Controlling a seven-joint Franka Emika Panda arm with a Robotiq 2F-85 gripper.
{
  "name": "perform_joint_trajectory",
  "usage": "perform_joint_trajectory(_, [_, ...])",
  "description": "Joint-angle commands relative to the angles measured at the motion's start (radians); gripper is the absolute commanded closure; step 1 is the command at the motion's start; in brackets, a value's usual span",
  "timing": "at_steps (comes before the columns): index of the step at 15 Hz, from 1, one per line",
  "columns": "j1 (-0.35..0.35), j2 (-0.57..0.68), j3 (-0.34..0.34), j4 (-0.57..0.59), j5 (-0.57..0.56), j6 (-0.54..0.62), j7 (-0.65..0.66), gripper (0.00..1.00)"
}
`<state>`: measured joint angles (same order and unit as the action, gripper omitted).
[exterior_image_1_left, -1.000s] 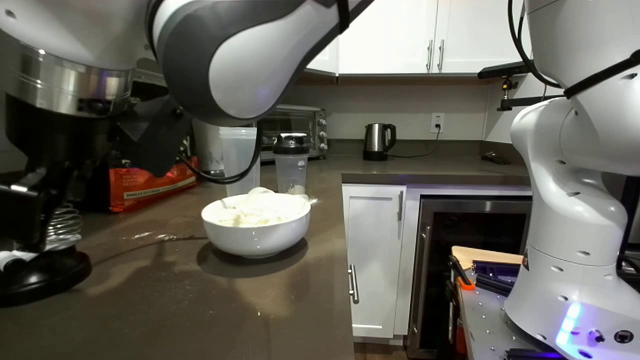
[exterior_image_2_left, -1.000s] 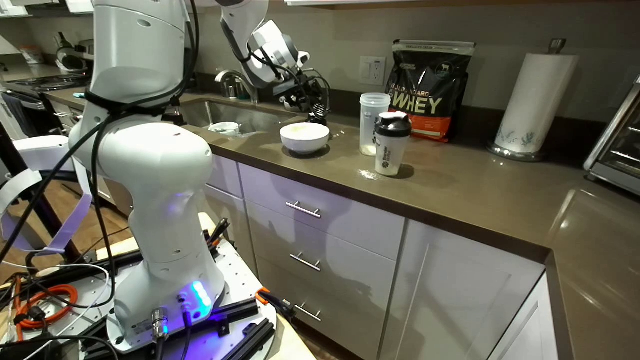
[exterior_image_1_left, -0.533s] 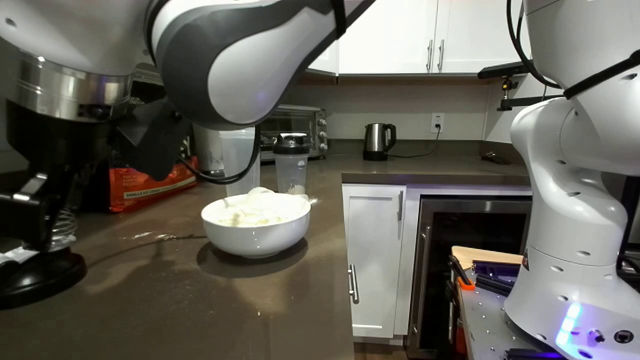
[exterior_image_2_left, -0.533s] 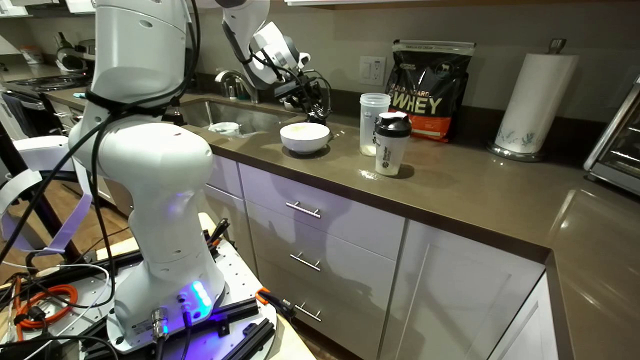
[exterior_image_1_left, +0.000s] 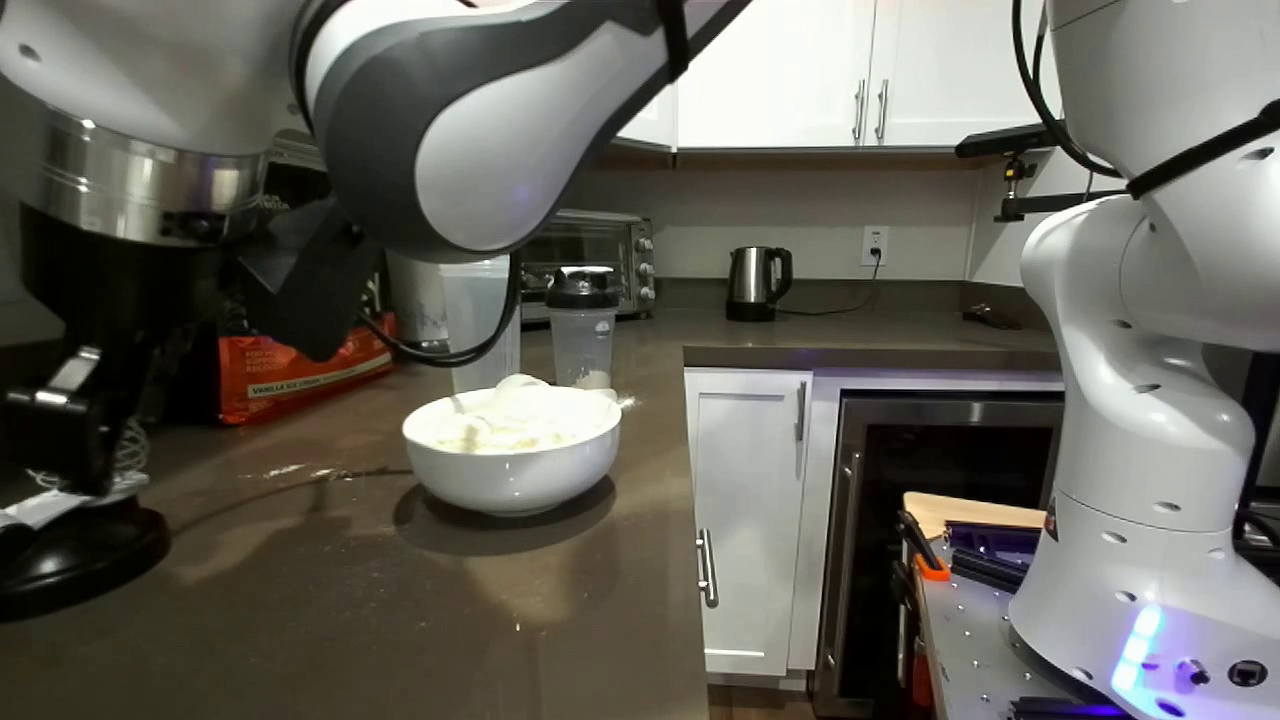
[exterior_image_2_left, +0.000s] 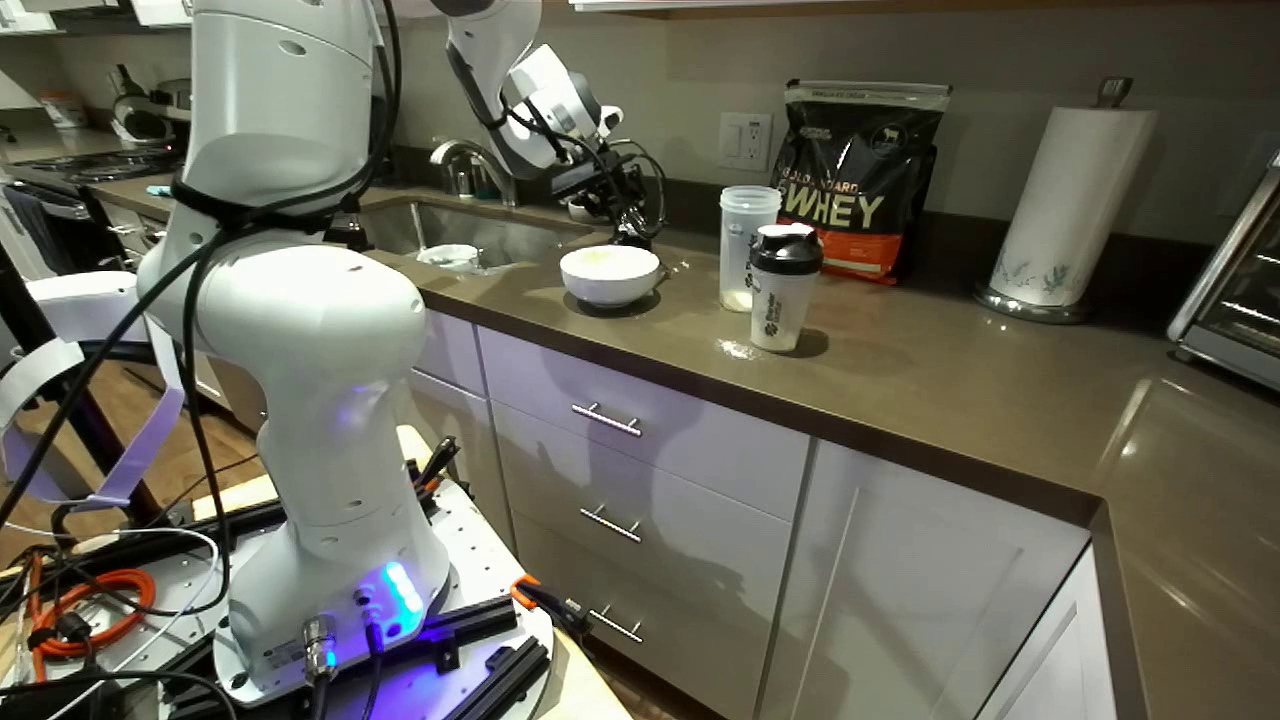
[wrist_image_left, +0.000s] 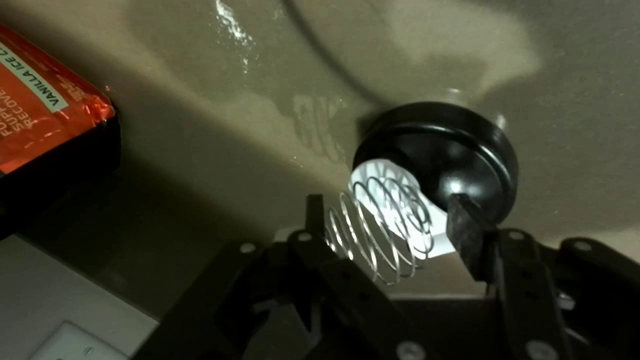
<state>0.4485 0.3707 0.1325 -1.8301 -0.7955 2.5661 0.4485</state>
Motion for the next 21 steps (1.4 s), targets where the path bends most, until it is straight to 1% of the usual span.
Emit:
perform_joint_trajectory(1, [0.005,0.019,-0.01,0.025,-0.031,0.019,0.008,0.4])
perform_joint_trajectory(2, [0.005,0.02,-0.01,0.026,-0.031,0.02,0.008,0.4])
perform_joint_trajectory(3, [0.005,0.02,-0.01,0.026,-0.031,0.019,0.007,0.46])
perform_joint_trajectory(4, [0.005,0.02,-0.011,0.027,-0.031,0.019,0.008,0.6])
perform_joint_trajectory(6, [0.006,0.017,-0.01,0.024,-0.029,0.019,0.01,0.75])
perform_joint_trajectory(7, [0.007,0.015,-0.011,0.022,-0.031,0.018,0.012,0.77])
perform_joint_trajectory(8, [0.007,0.012,-0.011,0.019,-0.031,0.018,0.012,0.76])
perform_joint_trajectory(10, [0.005,0.007,-0.012,0.013,-0.033,0.021,0.014,0.77])
perform_joint_trajectory(12, [0.004,0.0,-0.014,0.006,-0.035,0.022,0.016,0.73])
perform_joint_trajectory(13, [0.003,-0.004,-0.017,0.002,-0.037,0.024,0.02,0.64])
perform_joint_trajectory(14, [0.003,-0.005,-0.017,0.001,-0.037,0.025,0.02,0.51])
perform_joint_trajectory(15, [0.002,-0.005,-0.019,0.001,-0.038,0.025,0.022,0.5])
perform_joint_trajectory(16, [0.002,-0.005,-0.021,0.001,-0.039,0.026,0.023,0.41])
perform_joint_trajectory(20, [0.001,-0.003,-0.022,0.003,-0.035,0.033,0.02,0.16])
perform_joint_trajectory(21, [0.001,-0.002,-0.022,0.004,-0.034,0.035,0.02,0.14])
